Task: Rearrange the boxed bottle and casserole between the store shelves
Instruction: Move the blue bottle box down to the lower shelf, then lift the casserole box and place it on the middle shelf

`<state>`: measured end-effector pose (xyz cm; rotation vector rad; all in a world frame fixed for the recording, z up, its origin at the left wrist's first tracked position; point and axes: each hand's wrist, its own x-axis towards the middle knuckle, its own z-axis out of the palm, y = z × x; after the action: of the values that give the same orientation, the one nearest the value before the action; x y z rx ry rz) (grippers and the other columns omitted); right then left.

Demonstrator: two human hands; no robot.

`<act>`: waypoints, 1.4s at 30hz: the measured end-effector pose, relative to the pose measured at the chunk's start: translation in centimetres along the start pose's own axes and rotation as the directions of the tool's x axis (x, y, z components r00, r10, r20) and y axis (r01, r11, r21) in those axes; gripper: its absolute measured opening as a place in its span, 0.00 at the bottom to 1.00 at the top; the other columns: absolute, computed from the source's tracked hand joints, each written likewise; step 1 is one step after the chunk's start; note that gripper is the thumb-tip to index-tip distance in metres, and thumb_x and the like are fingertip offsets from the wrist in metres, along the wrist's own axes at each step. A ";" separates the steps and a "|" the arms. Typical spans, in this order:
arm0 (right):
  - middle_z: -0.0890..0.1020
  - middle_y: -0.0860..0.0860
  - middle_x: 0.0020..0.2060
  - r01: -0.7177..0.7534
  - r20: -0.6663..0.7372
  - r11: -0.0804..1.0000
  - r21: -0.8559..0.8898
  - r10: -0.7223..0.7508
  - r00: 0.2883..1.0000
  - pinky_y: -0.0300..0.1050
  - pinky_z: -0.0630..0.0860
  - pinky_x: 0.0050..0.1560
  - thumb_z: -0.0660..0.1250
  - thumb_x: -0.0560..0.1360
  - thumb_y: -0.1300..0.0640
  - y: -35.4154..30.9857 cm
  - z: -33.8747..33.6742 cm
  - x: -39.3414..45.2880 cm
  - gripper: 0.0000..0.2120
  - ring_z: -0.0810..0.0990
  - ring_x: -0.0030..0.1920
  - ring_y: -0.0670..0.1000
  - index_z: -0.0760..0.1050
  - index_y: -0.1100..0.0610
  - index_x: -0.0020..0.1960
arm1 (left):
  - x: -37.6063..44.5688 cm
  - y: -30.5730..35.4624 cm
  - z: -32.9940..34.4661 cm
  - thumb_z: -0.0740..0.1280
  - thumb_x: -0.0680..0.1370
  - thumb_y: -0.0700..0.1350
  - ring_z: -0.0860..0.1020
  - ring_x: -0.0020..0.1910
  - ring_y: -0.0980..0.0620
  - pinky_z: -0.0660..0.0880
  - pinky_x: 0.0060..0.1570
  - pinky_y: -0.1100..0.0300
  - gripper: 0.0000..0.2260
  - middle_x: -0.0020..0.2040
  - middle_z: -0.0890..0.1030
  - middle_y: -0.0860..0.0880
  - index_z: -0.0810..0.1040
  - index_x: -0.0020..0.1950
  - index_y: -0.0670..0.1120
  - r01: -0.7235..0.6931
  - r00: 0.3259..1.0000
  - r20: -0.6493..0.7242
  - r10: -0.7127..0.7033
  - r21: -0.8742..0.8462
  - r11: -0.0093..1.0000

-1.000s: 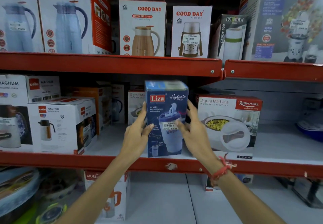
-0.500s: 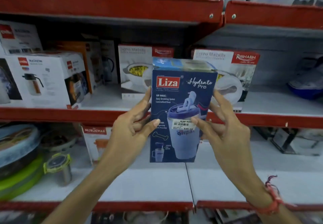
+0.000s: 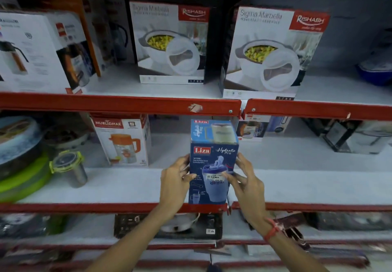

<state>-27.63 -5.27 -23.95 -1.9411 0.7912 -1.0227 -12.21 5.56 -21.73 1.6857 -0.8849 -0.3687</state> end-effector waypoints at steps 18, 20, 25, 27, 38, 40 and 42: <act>0.77 0.45 0.60 -0.190 0.143 0.982 -0.010 0.190 0.971 0.45 0.78 0.59 0.73 0.73 0.61 5.6 1.6 2.7 0.24 0.79 0.61 0.52 0.67 0.49 0.63 | 2.7 -4.6 2.4 0.73 0.73 0.38 0.79 0.61 0.43 0.79 0.56 0.52 0.22 0.64 0.79 0.41 0.68 0.63 0.40 0.091 0.993 0.050 -0.106 0.238 0.967; 0.78 0.46 0.61 -0.113 0.139 0.993 -0.028 0.116 0.983 0.43 0.76 0.61 0.75 0.71 0.57 4.4 0.1 3.5 0.25 0.78 0.61 0.49 0.69 0.52 0.64 | 3.0 -3.4 1.2 0.75 0.71 0.41 0.79 0.61 0.42 0.77 0.57 0.51 0.26 0.66 0.78 0.41 0.69 0.64 0.40 0.059 0.997 0.041 -0.070 0.226 0.972; 0.79 0.39 0.58 0.133 0.016 0.991 -0.019 -0.133 0.991 0.33 0.74 0.62 0.71 0.74 0.55 -0.7 -4.0 7.4 0.17 0.77 0.60 0.36 0.74 0.52 0.61 | 4.8 2.8 -2.4 0.71 0.68 0.54 0.82 0.54 0.49 0.79 0.55 0.59 0.26 0.59 0.82 0.43 0.74 0.60 0.42 -0.089 0.995 -0.031 0.096 0.172 0.981; 0.82 0.44 0.55 0.238 -0.124 0.971 -0.037 -0.241 0.963 0.34 0.77 0.58 0.69 0.75 0.58 -2.9 -5.7 9.7 0.13 0.81 0.56 0.39 0.76 0.52 0.59 | 5.9 6.3 -2.9 0.69 0.69 0.56 0.82 0.48 0.57 0.79 0.51 0.69 0.22 0.53 0.84 0.49 0.76 0.57 0.45 -0.234 0.967 -0.068 0.246 0.150 0.961; 0.60 0.53 0.78 0.053 -0.491 0.997 -0.047 -0.070 0.868 0.53 0.59 0.74 0.68 0.73 0.41 -5.0 -15.1 22.3 0.39 0.59 0.77 0.53 0.55 0.51 0.78 | 15.7 16.9 1.7 0.71 0.71 0.55 0.71 0.69 0.51 0.69 0.69 0.55 0.30 0.70 0.73 0.46 0.68 0.70 0.47 -0.366 0.929 -0.092 0.357 -0.118 0.923; 0.58 0.53 0.79 -0.008 -0.422 0.999 0.040 0.024 0.906 0.55 0.59 0.74 0.68 0.72 0.40 -4.5 -15.6 23.7 0.44 0.58 0.77 0.54 0.50 0.51 0.79 | 17.7 17.4 3.2 0.72 0.72 0.52 0.66 0.73 0.48 0.66 0.71 0.51 0.34 0.74 0.68 0.45 0.61 0.75 0.47 -0.319 0.948 -0.040 0.316 -0.115 0.941; 0.62 0.55 0.78 -0.062 -0.342 0.992 0.113 0.097 0.935 0.57 0.64 0.72 0.68 0.73 0.41 -4.4 -15.8 24.8 0.42 0.63 0.75 0.56 0.51 0.52 0.79 | 19.4 17.5 4.6 0.71 0.74 0.50 0.65 0.73 0.46 0.65 0.72 0.48 0.37 0.75 0.66 0.45 0.56 0.77 0.45 -0.289 0.956 0.023 0.291 -0.063 0.955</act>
<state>-28.69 -28.33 -5.26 -1.6497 0.9841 -1.3507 -8.63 -12.89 -3.06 1.4720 -1.1178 -0.2200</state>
